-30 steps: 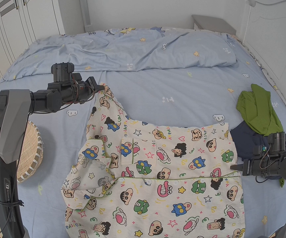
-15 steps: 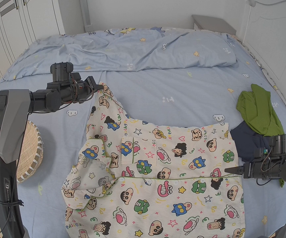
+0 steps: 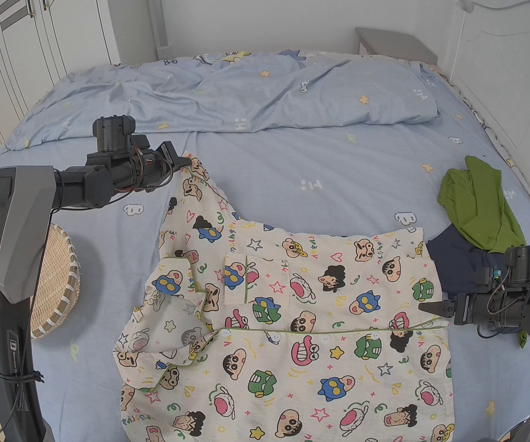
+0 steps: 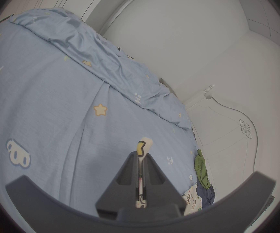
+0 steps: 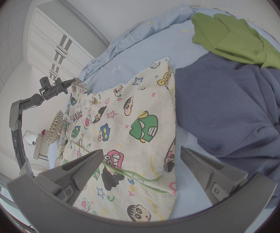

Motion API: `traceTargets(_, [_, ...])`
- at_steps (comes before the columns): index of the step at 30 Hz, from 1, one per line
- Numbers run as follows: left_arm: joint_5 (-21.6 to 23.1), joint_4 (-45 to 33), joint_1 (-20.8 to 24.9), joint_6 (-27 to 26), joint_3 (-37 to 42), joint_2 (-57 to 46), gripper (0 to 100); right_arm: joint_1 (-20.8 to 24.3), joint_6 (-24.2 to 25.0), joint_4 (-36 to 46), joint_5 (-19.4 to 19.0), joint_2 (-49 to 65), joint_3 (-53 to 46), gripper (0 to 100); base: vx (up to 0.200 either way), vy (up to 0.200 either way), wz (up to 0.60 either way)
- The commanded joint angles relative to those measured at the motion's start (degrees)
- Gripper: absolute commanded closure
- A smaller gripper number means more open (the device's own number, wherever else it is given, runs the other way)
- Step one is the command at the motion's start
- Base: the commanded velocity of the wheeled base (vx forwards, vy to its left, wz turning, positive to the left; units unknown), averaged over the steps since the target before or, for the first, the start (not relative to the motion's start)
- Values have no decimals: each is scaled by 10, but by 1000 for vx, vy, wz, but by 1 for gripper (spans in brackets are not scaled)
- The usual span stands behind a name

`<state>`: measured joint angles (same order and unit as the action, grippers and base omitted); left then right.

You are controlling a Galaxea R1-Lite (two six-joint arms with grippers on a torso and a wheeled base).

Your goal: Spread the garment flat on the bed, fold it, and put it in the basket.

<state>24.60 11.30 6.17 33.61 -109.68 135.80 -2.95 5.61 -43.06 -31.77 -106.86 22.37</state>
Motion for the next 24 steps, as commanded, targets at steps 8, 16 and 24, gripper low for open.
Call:
traceTargets(8, [-1, 0, 0, 1, 1, 0, 100, 1, 8, -26, 1, -2, 1, 0, 0, 0, 0])
traceTargets(16, [0, 0, 0, 0, 1, 0, 100, 17, 28, -69, 0, -17, 7, 0, 0, 0, 0])
traceTargets(24, [-1, 0, 0, 1, 1, 0, 100, 30, 56, -95, -2, -18, 2, 0, 0, 0, 0])
